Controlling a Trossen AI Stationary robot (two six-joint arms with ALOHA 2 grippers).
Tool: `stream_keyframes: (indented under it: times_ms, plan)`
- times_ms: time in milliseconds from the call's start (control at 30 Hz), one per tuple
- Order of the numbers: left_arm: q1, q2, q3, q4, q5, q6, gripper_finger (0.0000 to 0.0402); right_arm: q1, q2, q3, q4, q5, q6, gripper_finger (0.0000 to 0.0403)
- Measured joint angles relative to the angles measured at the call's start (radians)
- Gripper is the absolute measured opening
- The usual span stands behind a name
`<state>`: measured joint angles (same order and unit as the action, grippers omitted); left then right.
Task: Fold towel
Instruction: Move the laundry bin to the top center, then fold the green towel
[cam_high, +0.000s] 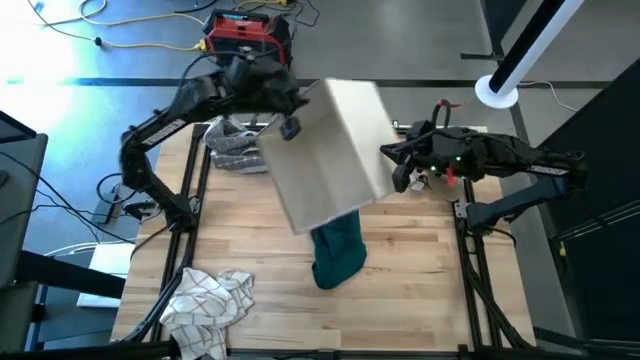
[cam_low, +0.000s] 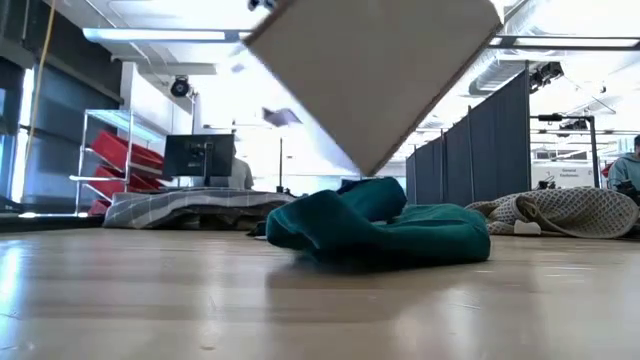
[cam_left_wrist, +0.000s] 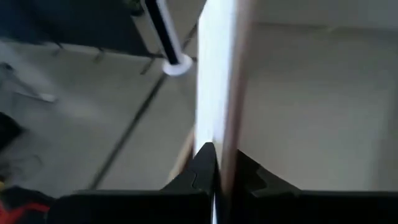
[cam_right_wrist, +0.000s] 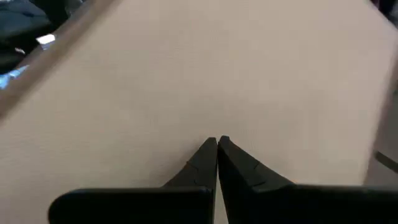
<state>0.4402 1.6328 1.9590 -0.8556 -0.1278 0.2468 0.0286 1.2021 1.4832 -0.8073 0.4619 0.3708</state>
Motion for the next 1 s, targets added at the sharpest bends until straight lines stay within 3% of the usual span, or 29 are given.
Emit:
stream_keyframes:
  times_ms: [233, 333, 467, 567, 700, 833, 1000]
  plan:
    - [0.049, 0.171, -0.002, 0.056, -0.108, 0.289, 0.0, 0.001, 0.084, -0.001, -0.023, -0.008, 0.061, 0.0]
    - [0.07, 0.223, -0.001, 0.055, -0.138, 0.313, 0.0, 0.007, 0.122, -0.001, -0.051, -0.022, 0.078, 0.0]
    - [0.077, 0.276, -0.001, 0.057, -0.101, 0.32, 0.0, 0.03, 0.155, -0.002, -0.066, -0.033, 0.078, 0.0]
    - [0.075, 0.309, -0.001, 0.103, -0.109, 0.399, 0.001, 0.051, 0.158, -0.002, -0.059, -0.006, 0.076, 0.0]
    - [0.073, 0.341, -0.002, 0.204, -0.115, 0.512, 0.0051, 0.079, 0.135, -0.002, -0.057, 0.068, 0.076, 0.0]
    - [0.074, 0.351, -0.002, 0.285, -0.129, 0.532, 0.0111, 0.092, 0.1, -0.001, -0.059, 0.124, 0.075, 0.0]
    - [0.061, 0.335, -0.001, 0.324, -0.246, 0.521, 0.018, 0.092, 0.069, -0.001, -0.074, 0.139, 0.066, 0.0]
